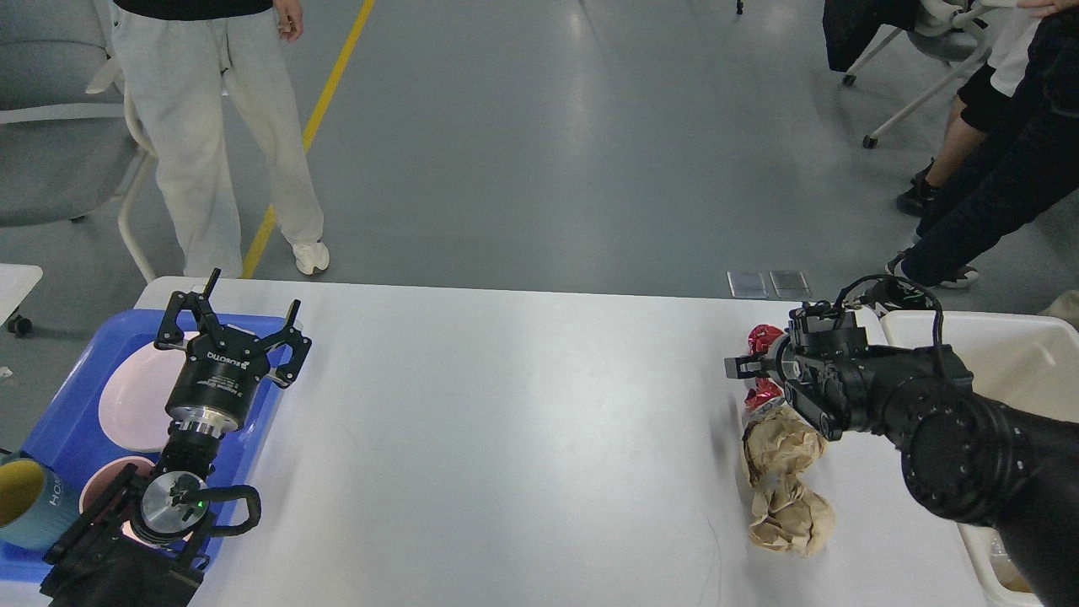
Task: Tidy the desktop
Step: 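Reach the right gripper to the red can, then grasp the red can and lift it off the table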
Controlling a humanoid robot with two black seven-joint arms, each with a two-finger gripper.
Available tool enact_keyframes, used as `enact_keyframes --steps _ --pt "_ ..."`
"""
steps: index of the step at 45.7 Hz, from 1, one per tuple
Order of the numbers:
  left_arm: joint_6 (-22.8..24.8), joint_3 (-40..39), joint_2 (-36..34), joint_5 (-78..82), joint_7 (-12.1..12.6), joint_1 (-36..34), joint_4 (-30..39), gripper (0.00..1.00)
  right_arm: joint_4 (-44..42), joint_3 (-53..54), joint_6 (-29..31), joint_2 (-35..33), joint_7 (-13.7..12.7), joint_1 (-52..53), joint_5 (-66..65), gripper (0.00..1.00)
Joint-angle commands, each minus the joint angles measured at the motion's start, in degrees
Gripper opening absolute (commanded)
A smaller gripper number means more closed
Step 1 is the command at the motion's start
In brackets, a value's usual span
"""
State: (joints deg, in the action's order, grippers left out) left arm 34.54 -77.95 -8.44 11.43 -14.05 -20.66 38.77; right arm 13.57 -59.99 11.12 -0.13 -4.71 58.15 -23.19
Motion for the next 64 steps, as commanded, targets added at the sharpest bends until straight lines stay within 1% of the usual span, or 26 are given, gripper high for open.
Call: enact_keyframes --steps 1,12,18,19,22,25,27,34,37,40,43,49,55,64 --pt "0.0 0.0 0.0 0.0 0.0 0.0 0.0 0.97 -0.7 0.1 -3.4 0.9 0.0 -2.3 0.0 1.0" --pt "0.0 0.0 0.0 0.0 0.0 0.0 0.0 0.97 -0.6 0.4 -5.0 1.3 0.0 -3.6 0.0 1.0" --pt "0.1 0.0 0.0 0.0 0.0 0.0 0.0 0.97 -0.6 3.7 -7.4 1.6 0.0 -4.6 0.0 1.0" --pt "0.0 0.0 0.0 0.0 0.0 0.0 0.0 0.97 -0.7 4.2 -7.5 1.7 0.0 -4.7 0.0 0.98" --pt "0.0 0.0 0.0 0.0 0.0 0.0 0.0 0.97 -0.7 4.9 -7.6 1.7 -0.1 -4.9 0.0 0.85" --pt "0.0 0.0 0.0 0.0 0.0 0.0 0.0 0.97 -0.6 4.9 -7.6 1.7 -0.4 -4.9 0.0 0.68" --pt "0.0 0.0 0.0 0.0 0.0 0.0 0.0 0.97 -0.6 5.0 -7.7 1.7 -0.5 -5.0 0.0 0.59" --pt "0.0 0.0 0.0 0.0 0.0 0.0 0.0 0.97 -0.6 5.1 -7.7 1.7 -0.6 -4.9 0.0 0.44" --pt "0.0 0.0 0.0 0.0 0.0 0.0 0.0 0.97 -0.5 5.1 -7.7 1.7 -0.7 -4.9 0.0 0.33" --pt "0.0 0.0 0.0 0.0 0.0 0.0 0.0 0.97 -0.3 5.1 -7.6 1.7 -0.7 -4.9 0.0 0.27" --pt "0.0 0.0 0.0 0.0 0.0 0.0 0.0 0.97 -0.1 5.2 -7.3 1.7 -0.7 -4.9 0.0 0.15" --pt "0.0 0.0 0.0 0.0 0.0 0.0 0.0 0.97 0.0 5.2 -7.1 1.7 -0.9 -5.0 0.1 0.0" --pt "0.0 0.0 0.0 0.0 0.0 0.0 0.0 0.97 0.1 6.4 -6.9 1.7 -1.3 -5.1 0.3 0.0" --pt "0.0 0.0 0.0 0.0 0.0 0.0 0.0 0.97 0.1 9.5 -6.9 1.4 -2.8 -4.6 1.0 0.0"
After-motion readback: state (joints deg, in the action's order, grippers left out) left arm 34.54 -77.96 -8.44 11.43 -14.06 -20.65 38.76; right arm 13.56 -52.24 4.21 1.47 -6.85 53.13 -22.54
